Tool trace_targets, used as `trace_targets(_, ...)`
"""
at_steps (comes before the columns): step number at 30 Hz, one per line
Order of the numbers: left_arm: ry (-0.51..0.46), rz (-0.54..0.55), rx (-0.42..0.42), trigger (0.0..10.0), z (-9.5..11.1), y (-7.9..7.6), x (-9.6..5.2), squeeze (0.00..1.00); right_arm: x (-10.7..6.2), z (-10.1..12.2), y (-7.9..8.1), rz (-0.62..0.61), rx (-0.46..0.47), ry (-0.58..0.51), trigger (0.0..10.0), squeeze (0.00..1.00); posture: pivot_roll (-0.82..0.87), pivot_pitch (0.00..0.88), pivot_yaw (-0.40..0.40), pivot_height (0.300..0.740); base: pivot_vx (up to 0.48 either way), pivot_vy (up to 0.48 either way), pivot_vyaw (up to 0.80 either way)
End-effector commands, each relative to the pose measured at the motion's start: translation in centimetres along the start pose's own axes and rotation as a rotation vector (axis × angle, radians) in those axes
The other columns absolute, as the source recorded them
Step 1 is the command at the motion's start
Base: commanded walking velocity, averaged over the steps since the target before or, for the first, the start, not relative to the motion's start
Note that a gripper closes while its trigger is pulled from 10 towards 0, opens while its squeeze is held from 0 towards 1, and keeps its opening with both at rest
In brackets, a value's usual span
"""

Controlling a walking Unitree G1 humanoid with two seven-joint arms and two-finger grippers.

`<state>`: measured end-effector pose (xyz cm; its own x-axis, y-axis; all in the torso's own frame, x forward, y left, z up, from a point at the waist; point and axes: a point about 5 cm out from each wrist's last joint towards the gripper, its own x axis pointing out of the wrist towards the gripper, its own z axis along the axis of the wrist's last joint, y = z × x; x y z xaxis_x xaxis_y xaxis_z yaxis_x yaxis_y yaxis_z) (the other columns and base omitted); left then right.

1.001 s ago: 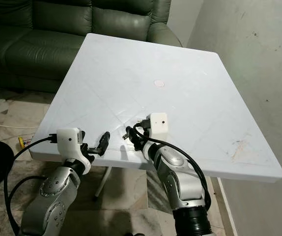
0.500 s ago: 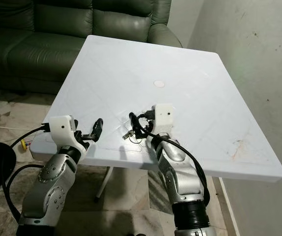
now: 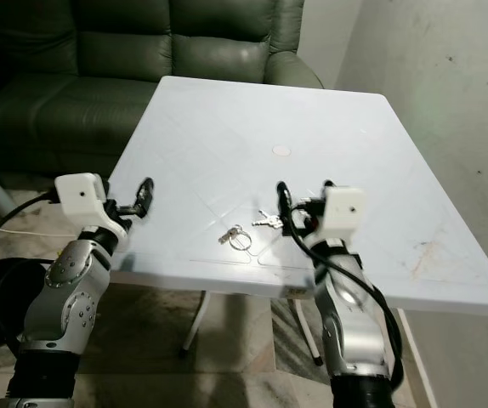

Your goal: Hang keys on a hook

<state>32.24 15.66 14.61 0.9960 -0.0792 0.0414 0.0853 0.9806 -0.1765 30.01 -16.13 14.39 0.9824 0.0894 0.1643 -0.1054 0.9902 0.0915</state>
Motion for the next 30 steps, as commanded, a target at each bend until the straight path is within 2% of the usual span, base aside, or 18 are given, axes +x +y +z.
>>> trace_targets(1, -0.005, -0.015, -0.006, 10.0, 0.2, 0.1, 0.4, 0.00, -0.2, 0.7, -0.8, -0.045, -0.016, -0.034, 10.0, 0.00, -0.10, 0.001, -0.034, 0.740, 0.000, 0.000, 0.00)
trace_targets(7, -0.014, -0.012, -0.028, 10.0, 0.5, 0.4, 0.8, 0.00, -0.2, 1.0, -1.2, -0.077, -0.018, -0.046, 10.0, 0.00, -0.10, 0.001, -0.032, 0.740, 0.000, 0.000, 0.00)
trace_targets(24, -0.027, 0.016, -0.043, 10.0, 0.6, 1.1, 0.7, 0.00, -0.1, 0.6, -0.6, -0.059, -0.014, -0.025, 10.0, 0.00, -0.08, 0.004, -0.049, 0.740, 0.000, 0.472, 0.00)
trace_targets(30, -0.016, 0.050, -0.055, 10.0, 0.4, 1.2, 0.7, 0.00, -0.3, 0.5, -0.5, -0.054, -0.016, -0.015, 10.0, 0.00, -0.08, 0.008, -0.056, 0.740, 0.000, 0.000, 0.00)
